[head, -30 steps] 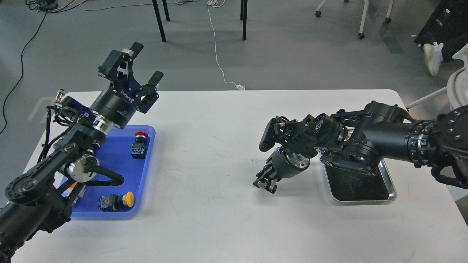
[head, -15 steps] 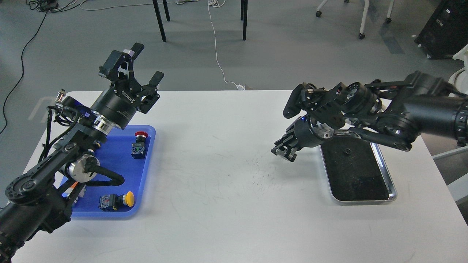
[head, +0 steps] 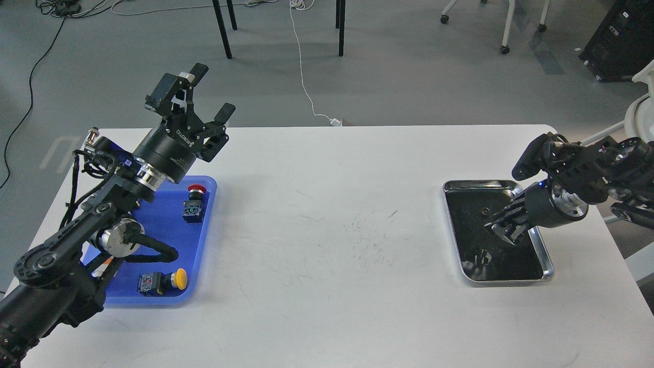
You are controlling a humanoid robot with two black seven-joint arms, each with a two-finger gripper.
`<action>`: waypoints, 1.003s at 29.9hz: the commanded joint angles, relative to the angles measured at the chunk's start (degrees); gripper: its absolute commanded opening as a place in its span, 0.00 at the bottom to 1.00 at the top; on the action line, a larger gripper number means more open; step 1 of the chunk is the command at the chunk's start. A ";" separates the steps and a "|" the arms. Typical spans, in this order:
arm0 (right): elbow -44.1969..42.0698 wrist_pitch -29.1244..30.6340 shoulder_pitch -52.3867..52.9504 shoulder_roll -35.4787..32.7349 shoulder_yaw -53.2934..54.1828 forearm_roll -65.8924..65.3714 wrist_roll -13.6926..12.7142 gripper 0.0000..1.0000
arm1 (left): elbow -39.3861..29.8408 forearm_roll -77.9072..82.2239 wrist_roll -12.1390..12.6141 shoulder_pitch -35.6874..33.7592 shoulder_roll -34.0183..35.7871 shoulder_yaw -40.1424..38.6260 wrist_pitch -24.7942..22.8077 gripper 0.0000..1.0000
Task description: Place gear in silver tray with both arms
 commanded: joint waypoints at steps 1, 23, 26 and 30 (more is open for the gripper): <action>-0.23 -0.03 -2.48 0.14 1.40 0.05 0.00 0.17 | 0.00 0.00 0.15 -0.08 -0.03 0.09 -0.02 0.99; -0.06 -0.20 -4.15 -1.79 5.61 0.84 0.00 0.89 | 0.00 0.09 0.06 -0.08 -0.12 0.01 -0.02 0.99; -0.05 -0.29 -4.50 -2.40 11.93 5.82 0.00 0.94 | 0.00 0.09 -0.03 0.00 -0.21 0.01 0.07 0.99; -0.23 -0.47 -8.01 -2.05 20.02 29.25 0.00 0.95 | 0.00 0.09 -0.11 0.09 -1.00 0.01 0.07 0.99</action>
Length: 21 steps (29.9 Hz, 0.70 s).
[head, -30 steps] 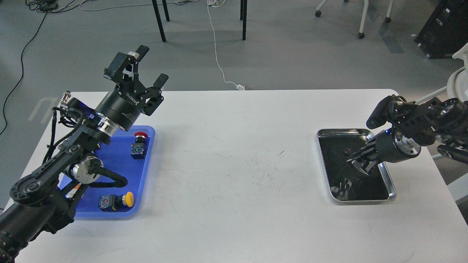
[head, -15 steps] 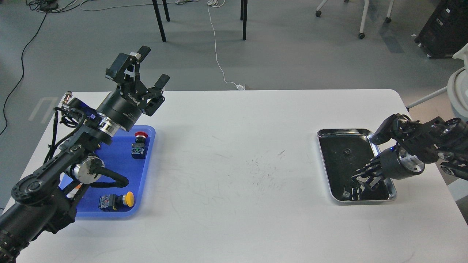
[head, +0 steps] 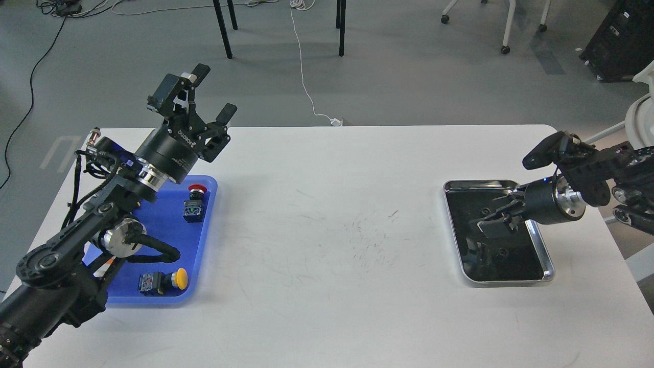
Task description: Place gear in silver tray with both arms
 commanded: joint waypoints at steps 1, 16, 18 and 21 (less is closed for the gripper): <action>-0.18 -0.15 -3.48 0.83 7.19 21.98 0.01 0.95 | 0.00 0.09 -0.05 0.27 -0.82 0.09 0.05 0.99; -0.53 -9.37 -23.08 13.31 25.92 85.31 0.01 0.99 | 0.09 0.35 -0.14 8.70 -7.24 -1.66 2.25 0.99; -0.88 -10.16 -25.10 14.10 28.03 85.84 0.01 0.99 | 0.17 0.35 0.04 10.29 -7.33 -3.15 3.39 0.99; -0.80 -11.48 -27.83 15.16 29.01 85.06 0.01 0.99 | 0.17 0.18 0.04 11.87 -7.42 -4.04 4.62 0.99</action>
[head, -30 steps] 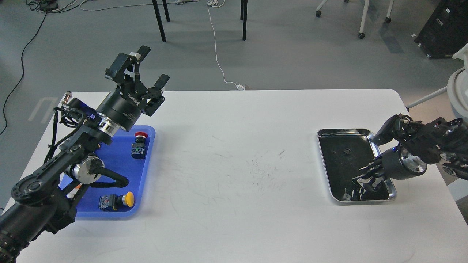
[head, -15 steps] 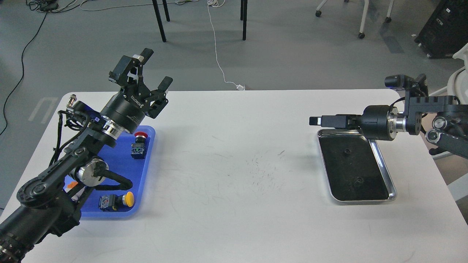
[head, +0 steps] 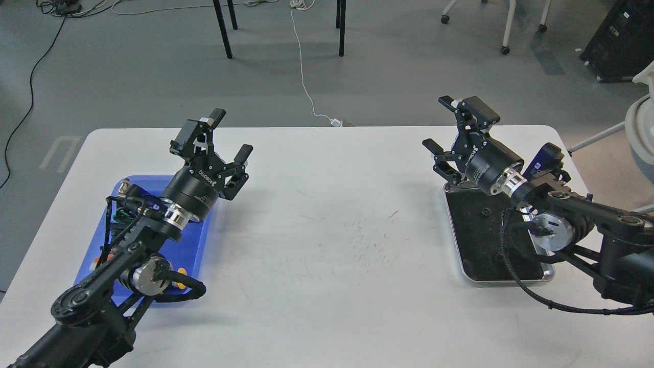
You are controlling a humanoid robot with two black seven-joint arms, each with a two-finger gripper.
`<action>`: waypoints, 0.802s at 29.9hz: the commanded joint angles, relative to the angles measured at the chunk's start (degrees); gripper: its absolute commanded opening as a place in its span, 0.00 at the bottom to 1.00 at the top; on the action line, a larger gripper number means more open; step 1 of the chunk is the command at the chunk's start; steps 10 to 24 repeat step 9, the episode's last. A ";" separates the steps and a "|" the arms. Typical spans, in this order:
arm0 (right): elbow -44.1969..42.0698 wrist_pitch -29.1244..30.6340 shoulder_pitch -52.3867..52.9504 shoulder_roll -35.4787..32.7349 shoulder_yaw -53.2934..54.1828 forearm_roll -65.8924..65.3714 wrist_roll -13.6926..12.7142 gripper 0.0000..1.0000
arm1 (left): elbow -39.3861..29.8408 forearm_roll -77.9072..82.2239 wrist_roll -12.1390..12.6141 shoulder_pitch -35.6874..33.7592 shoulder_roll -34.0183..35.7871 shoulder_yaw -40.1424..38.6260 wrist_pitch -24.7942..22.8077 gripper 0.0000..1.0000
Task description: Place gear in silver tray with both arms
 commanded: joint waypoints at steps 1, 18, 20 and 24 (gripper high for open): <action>0.60 -1.29 -3.00 1.08 1.44 -0.38 0.01 0.99 | 0.03 -0.17 0.00 1.89 -0.22 -1.43 1.00 0.99; 4.20 -0.76 -3.53 0.73 5.21 -0.47 0.01 0.99 | -0.05 -0.17 0.17 4.88 -1.27 -3.54 0.38 0.99; 4.20 -0.76 -3.53 0.73 5.21 -0.47 0.01 0.99 | -0.05 -0.17 0.17 4.88 -1.27 -3.54 0.38 0.99; 4.20 -0.76 -3.53 0.73 5.21 -0.47 0.01 0.99 | -0.05 -0.17 0.17 4.88 -1.27 -3.54 0.38 0.99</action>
